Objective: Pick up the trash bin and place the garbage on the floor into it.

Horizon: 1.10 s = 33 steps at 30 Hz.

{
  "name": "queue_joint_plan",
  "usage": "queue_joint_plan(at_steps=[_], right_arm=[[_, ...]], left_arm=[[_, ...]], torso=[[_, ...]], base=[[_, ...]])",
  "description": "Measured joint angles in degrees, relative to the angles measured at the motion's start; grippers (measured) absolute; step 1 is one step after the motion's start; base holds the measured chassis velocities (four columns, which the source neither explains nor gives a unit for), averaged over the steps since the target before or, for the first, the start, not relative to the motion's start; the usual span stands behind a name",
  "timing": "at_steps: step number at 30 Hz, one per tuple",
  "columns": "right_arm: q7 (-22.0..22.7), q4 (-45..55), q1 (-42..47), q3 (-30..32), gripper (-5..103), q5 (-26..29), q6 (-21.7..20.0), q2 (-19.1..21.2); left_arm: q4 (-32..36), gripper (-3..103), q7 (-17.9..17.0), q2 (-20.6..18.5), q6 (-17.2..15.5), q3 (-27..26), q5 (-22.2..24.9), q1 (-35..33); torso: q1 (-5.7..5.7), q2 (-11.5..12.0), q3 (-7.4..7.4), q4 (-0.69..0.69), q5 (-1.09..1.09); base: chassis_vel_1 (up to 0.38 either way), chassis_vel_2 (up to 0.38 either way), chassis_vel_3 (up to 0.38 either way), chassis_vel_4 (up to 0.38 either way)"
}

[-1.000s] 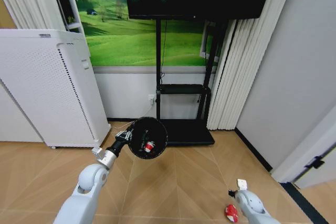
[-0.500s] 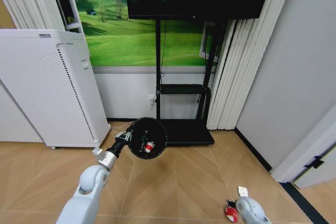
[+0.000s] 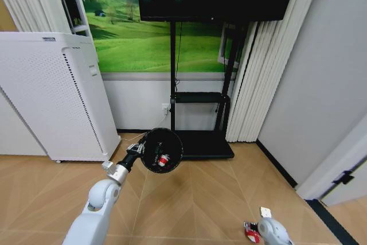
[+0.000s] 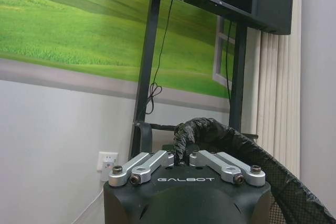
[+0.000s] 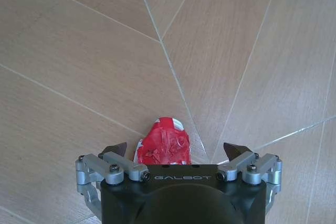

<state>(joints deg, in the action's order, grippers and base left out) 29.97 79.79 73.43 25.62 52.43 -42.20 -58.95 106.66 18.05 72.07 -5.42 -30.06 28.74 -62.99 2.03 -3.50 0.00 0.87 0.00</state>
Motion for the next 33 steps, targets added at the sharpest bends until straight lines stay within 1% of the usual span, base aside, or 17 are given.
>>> queue_joint_plan(at_steps=[5, 22, 32, 33], right_arm=[[0.02, 0.05, 0.62, 0.0, 100, 0.11, 0.02, -0.13], [-0.17, -2.71, -0.46, -0.22, 100, 0.23, 0.06, -2.75], [-1.48, -6.11, -2.46, -0.16, 100, -2.09, 0.07, -3.67], [-1.55, -6.21, -2.5, -0.16, 102, -2.34, 0.07, -3.66]], left_arm=[[0.15, 8, -0.08, 0.24, -0.04, 0.01, -0.23, -0.25], [0.35, 8, -0.44, -0.48, -0.46, 0.2, -0.04, 0.13], [0.32, 8, -0.31, -0.59, -0.46, -0.03, 0.12, 0.1], [0.34, 8, -0.31, -0.58, -0.46, -0.03, 0.12, 0.08]], torso=[[0.0, 0.0, 0.0, 0.01, 0.0], [0.0, 0.0, 0.0, 0.0, 0.0], [0.0, 0.0, 0.0, 0.0, 0.02], [0.0, 0.0, 0.0, 0.0, 0.0]], base=[[0.0, 0.0, 0.0, 0.0], [0.0, 0.0, 0.0, 0.0], [0.0, 0.0, 0.0, 0.0], [0.0, 0.0, 0.0, 0.0]])
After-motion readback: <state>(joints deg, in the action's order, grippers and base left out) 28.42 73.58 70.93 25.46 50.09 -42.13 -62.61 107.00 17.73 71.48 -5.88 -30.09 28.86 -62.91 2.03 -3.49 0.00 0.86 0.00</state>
